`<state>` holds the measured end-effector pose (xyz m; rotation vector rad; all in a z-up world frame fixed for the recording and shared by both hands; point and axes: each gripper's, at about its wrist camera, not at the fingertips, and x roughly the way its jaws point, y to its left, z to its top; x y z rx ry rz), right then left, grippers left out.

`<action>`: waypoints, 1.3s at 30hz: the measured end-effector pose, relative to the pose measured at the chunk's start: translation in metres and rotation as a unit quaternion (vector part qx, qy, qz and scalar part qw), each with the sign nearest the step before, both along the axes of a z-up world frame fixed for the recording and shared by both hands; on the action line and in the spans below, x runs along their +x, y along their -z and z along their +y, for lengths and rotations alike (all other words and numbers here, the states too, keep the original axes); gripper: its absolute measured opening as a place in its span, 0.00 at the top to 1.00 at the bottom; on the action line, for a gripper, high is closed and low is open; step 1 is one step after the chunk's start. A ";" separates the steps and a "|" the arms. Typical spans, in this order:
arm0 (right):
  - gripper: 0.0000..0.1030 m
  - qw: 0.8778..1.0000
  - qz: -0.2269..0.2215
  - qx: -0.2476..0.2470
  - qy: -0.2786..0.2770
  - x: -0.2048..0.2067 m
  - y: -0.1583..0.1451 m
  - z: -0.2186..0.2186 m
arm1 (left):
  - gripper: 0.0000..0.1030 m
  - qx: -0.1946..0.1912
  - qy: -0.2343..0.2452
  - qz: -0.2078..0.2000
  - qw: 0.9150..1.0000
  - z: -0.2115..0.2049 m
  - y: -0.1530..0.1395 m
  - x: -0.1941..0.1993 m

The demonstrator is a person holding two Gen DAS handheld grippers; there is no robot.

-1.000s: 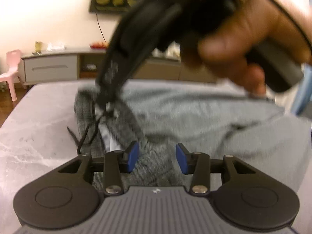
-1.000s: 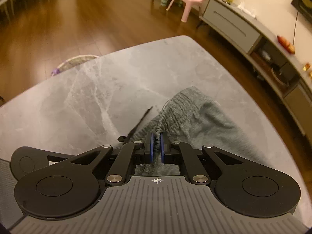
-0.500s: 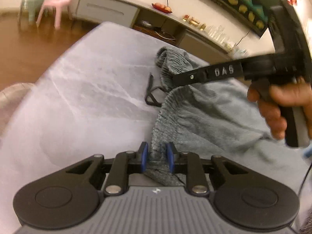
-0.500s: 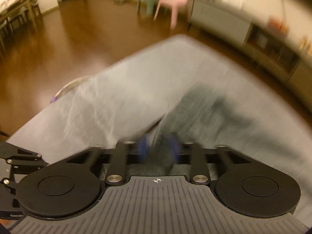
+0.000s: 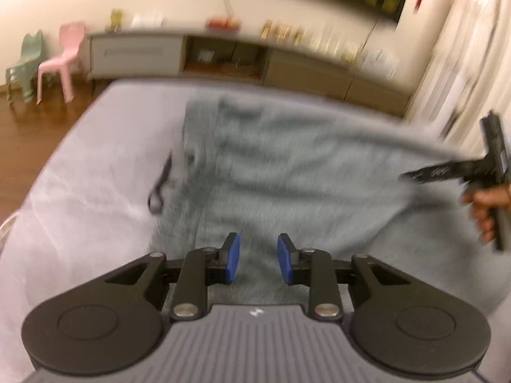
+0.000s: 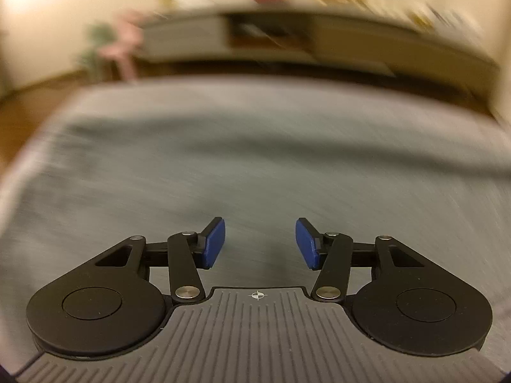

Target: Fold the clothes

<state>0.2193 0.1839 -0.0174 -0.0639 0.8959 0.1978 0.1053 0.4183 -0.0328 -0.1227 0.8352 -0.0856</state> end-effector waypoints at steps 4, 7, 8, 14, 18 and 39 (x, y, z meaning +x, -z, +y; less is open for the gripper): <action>0.46 0.999 -0.019 -0.042 0.027 0.016 0.005 -0.050 | 0.75 0.050 -0.038 0.007 0.998 -0.012 0.004 0.001; 0.37 0.999 -0.041 0.010 0.030 -0.012 -0.018 -0.102 | 0.65 0.049 -0.034 -0.016 0.998 -0.029 -0.008 0.000; 0.35 0.999 -0.042 0.012 0.028 -0.026 -0.021 -0.121 | 0.63 0.040 -0.025 -0.025 0.999 -0.036 -0.013 0.000; 0.35 0.997 -0.029 -0.025 0.072 -0.096 -0.014 -0.257 | 0.62 0.041 0.031 -0.007 0.999 -0.089 -0.012 0.018; 0.36 0.973 -0.033 -0.014 0.229 -0.121 -0.010 -0.392 | 0.61 0.080 0.050 0.032 0.995 -0.117 0.013 0.033; 0.51 0.919 -0.032 0.310 0.240 -0.139 0.002 -0.585 | 0.51 0.075 0.002 -0.001 0.997 -0.158 -0.022 0.054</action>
